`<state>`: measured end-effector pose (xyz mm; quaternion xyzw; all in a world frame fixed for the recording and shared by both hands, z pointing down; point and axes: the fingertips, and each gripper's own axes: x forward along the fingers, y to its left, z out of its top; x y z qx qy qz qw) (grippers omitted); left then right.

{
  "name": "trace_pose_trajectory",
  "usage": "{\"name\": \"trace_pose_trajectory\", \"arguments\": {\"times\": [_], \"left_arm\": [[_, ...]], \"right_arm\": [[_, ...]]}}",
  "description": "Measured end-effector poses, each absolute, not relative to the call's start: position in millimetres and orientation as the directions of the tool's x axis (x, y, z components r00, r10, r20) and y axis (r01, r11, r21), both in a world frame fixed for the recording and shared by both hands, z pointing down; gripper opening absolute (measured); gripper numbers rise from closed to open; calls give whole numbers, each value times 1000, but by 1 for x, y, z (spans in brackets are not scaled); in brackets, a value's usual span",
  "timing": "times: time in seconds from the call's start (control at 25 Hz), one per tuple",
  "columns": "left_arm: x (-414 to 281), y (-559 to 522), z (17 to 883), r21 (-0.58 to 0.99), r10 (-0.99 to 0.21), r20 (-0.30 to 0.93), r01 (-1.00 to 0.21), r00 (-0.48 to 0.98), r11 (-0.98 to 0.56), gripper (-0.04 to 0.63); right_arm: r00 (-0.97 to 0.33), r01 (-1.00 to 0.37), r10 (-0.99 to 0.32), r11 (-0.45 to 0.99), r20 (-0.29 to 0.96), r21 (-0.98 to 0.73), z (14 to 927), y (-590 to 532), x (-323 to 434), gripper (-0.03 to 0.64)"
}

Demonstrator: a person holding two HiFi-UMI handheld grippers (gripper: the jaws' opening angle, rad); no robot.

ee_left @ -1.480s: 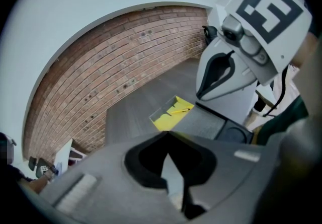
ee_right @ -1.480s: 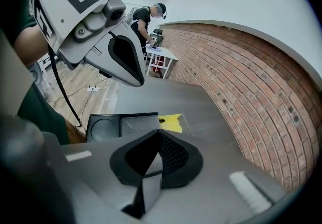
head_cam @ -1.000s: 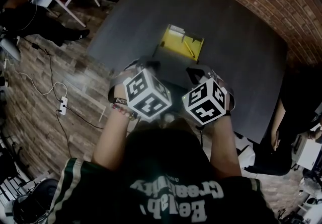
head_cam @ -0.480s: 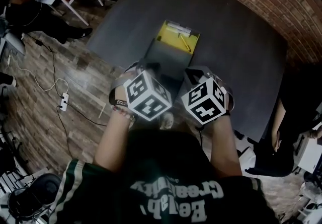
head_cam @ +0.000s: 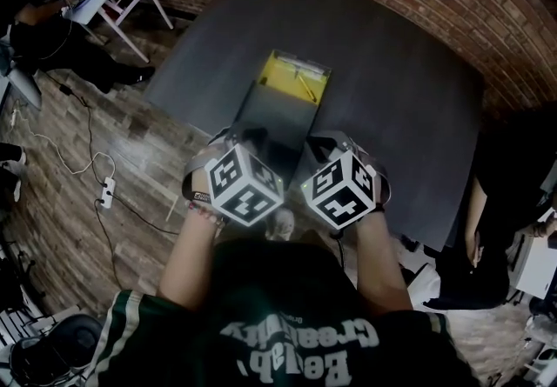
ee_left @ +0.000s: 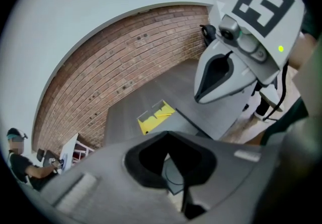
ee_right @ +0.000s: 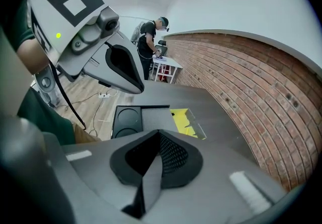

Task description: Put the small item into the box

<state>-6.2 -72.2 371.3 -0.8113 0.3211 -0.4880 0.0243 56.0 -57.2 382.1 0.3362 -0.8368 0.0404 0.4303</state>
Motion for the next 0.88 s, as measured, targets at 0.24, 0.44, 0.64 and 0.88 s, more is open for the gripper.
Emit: {"name": "trace_pose_trajectory", "arguments": {"times": [0.24,0.44,0.64,0.88], "left_arm": [[0,-76,350,-379,-567,748,-481,344,-791,3],[-2,-74,343,-380,-569,743,-477,352,-792,3],[3,-73,346,-382,-560,746,-458,361,-803,3],[5,-70,348,-381,-557,746,-452,365,-807,3]], "right_arm": [[-422,-587,-544,773,725,239,361,-58,49,6],[-427,-594,-550,769,718,236,356,-55,44,6],[-412,-598,-555,763,723,245,357,-58,49,6],[-407,-596,-558,762,723,252,358,-55,50,6]]}}
